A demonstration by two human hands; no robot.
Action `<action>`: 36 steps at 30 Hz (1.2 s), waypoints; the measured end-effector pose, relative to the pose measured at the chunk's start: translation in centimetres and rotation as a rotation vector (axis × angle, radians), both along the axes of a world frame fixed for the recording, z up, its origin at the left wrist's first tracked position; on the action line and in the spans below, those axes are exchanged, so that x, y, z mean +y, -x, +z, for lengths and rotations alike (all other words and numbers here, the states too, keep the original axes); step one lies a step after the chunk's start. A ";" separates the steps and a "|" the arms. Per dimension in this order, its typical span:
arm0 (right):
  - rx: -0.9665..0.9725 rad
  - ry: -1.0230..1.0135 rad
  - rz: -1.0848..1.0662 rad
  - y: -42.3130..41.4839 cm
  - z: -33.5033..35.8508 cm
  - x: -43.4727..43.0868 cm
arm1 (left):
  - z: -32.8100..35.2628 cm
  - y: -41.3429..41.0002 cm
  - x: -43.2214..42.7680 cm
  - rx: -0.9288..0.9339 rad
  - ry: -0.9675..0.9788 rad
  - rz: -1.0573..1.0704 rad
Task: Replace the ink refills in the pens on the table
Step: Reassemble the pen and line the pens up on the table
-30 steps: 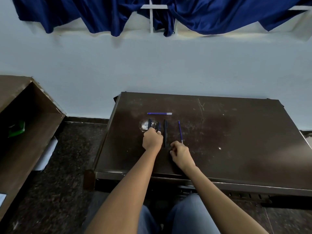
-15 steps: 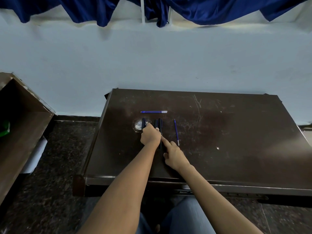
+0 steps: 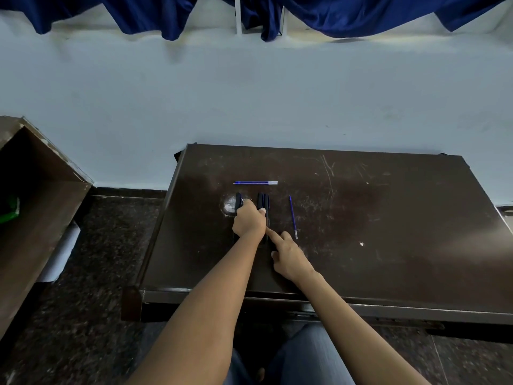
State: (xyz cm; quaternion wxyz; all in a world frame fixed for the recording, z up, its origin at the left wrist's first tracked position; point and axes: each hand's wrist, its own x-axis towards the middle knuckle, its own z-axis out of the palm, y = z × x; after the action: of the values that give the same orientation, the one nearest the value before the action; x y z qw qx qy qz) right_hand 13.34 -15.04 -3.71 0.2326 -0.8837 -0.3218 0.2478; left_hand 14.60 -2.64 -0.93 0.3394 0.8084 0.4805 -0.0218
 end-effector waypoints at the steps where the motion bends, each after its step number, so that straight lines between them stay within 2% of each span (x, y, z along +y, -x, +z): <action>1: 0.002 0.000 -0.001 0.0 0.0 0.0 | 0.0 0.1 0.0 -0.002 0.002 0.000; 13: 0.015 0.012 -0.007 -0.1 0.0 0.1 | -0.1 0.6 -0.3 -0.016 -0.022 0.007; 19: 0.049 -0.022 -0.041 0.1 0.1 0.0 | 0.6 1.8 0.5 -0.096 -0.238 0.050; 22: 0.063 -0.029 -0.056 0.3 0.3 -0.1 | 0.5 3.0 1.3 0.013 -0.142 0.076; 26: 0.110 -0.115 -0.090 0.2 0.7 -0.4 | 0.5 4.6 2.0 0.050 -0.001 0.101; 28: 0.100 -0.223 -0.178 0.3 0.8 -0.7 | 0.8 5.3 2.2 0.036 0.035 0.056; 31: 0.032 -0.369 -0.342 0.9 1.1 -0.7 | 1.3 6.7 2.3 -0.090 0.067 -0.064; 36: 0.286 -0.490 -0.546 1.3 3.7 1.1 | 2.0 8.8 1.5 -0.223 0.037 -0.290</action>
State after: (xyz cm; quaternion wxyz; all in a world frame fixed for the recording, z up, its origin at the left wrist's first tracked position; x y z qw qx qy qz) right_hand 12.04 -13.95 0.01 0.5363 -0.8117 -0.0891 0.2134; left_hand 5.81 -1.10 1.04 0.3985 0.8603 0.3177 0.0104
